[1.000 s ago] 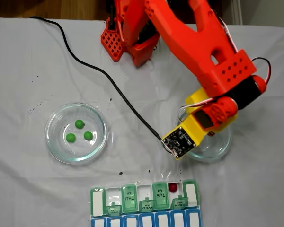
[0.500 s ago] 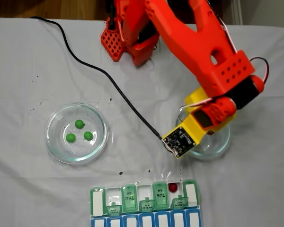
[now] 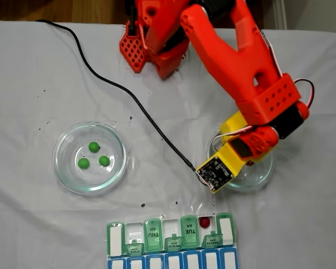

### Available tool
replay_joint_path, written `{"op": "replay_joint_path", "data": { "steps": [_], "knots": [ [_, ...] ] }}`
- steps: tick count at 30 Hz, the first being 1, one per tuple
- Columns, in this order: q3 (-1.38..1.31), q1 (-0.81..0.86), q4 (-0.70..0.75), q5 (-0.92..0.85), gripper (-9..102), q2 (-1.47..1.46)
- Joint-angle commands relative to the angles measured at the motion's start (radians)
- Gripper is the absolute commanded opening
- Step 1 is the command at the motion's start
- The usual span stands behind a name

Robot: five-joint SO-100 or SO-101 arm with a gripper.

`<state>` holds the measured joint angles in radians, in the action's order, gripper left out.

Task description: Sort medicines into box.

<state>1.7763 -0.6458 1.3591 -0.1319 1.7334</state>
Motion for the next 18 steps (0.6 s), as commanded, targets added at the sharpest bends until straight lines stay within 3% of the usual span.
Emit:
{"op": "replay_joint_path", "data": {
  "steps": [1, 18],
  "knots": [
    [-0.014, -0.020, -0.012, 0.011, 19, 0.006],
    [-0.017, -0.038, -0.012, 0.035, 18, -0.008]
  ]
}}
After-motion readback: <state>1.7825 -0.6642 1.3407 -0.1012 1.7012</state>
